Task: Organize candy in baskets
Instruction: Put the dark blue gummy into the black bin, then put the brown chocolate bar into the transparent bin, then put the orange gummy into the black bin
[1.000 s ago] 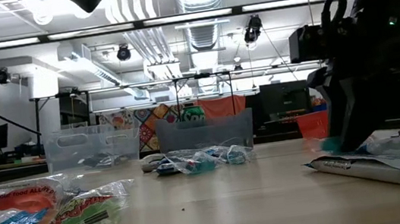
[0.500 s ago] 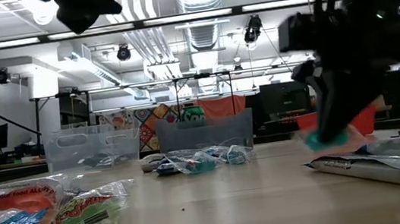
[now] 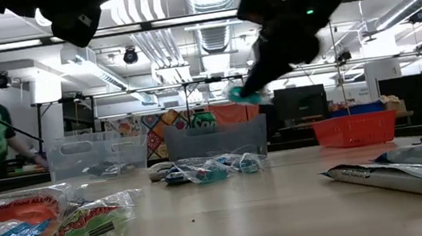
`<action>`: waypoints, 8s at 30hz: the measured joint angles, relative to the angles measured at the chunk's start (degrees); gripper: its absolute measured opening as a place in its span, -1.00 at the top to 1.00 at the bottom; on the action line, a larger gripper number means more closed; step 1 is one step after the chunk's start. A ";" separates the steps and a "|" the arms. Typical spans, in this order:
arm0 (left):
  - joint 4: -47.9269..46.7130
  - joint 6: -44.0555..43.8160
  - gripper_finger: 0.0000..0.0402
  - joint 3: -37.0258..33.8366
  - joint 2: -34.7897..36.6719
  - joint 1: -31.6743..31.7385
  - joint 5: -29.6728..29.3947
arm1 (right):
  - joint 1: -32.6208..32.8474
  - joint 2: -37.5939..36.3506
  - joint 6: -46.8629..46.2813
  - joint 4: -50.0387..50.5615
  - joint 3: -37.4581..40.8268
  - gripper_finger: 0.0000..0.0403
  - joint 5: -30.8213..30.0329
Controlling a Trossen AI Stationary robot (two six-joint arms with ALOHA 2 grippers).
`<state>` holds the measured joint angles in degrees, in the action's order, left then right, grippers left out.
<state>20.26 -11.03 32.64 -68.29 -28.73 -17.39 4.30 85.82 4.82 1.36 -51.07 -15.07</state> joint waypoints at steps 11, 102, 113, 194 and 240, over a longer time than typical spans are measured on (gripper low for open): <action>20.46 2.38 0.60 -6.92 0.02 -0.11 -0.17 | -16.42 0.50 -4.26 -11.52 0.15 0.94 1.36; -71.23 -66.26 0.90 15.07 -25.19 -19.15 19.17 | -5.66 -6.54 -11.41 -4.55 0.72 -0.04 4.98; -71.78 -61.87 1.00 21.17 -16.97 -18.56 -3.56 | -3.07 -12.05 -10.98 -3.89 0.72 0.03 5.01; -47.08 12.53 0.62 19.74 -5.75 12.87 -10.49 | 7.66 -13.40 -72.33 66.36 4.27 0.05 10.67; -45.88 13.07 0.62 19.74 -5.81 12.91 -10.54 | 7.67 -13.35 -69.64 53.66 11.24 0.95 8.55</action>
<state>-25.63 2.04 52.38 -74.11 -15.81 -27.92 11.97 72.47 -64.82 55.02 -39.82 -6.53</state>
